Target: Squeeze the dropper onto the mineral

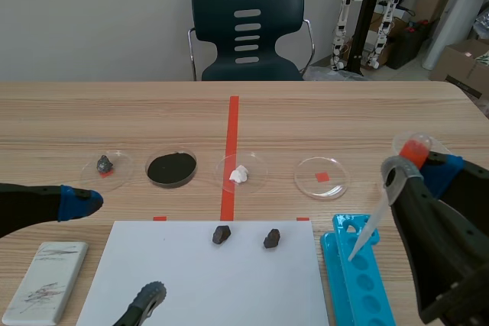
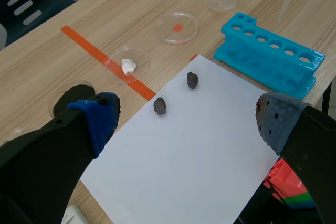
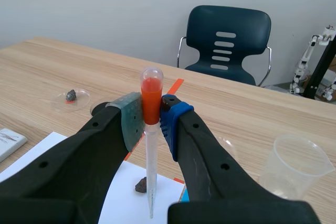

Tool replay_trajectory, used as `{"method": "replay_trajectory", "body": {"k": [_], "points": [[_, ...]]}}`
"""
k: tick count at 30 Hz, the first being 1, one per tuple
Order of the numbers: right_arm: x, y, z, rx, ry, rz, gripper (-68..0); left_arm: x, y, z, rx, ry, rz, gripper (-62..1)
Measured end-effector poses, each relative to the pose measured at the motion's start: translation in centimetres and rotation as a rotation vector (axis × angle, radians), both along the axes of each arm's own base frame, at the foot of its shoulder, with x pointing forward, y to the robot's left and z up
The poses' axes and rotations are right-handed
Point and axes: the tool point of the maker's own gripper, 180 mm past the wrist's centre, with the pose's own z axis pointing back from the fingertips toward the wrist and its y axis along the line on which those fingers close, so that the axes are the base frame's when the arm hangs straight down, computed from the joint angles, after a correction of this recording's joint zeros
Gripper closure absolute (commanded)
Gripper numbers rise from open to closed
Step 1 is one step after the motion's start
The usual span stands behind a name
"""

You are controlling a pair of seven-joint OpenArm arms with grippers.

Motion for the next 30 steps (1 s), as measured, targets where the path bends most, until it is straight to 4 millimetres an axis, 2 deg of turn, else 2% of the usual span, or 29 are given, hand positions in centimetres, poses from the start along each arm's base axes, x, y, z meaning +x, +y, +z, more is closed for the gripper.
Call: {"method": "replay_trajectory", "body": {"k": [20, 25, 30], "points": [[0.2, 0.0, -0.2, -0.006, 0.006, -0.001, -9.2, 0.0, 0.0, 0.0, 0.0, 0.0, 0.0, -54.2], [2.0, -0.1, -0.5, -0.045, 0.011, -0.008, -9.2, 0.0, 0.0, 0.0, 0.0, 0.0, 0.0, -54.2], [4.9, 0.0, 1.0, -0.088, -0.07, 0.004, -9.2, 0.0, 0.0, 0.0, 0.0, 0.0, 0.0, -54.2]]}}
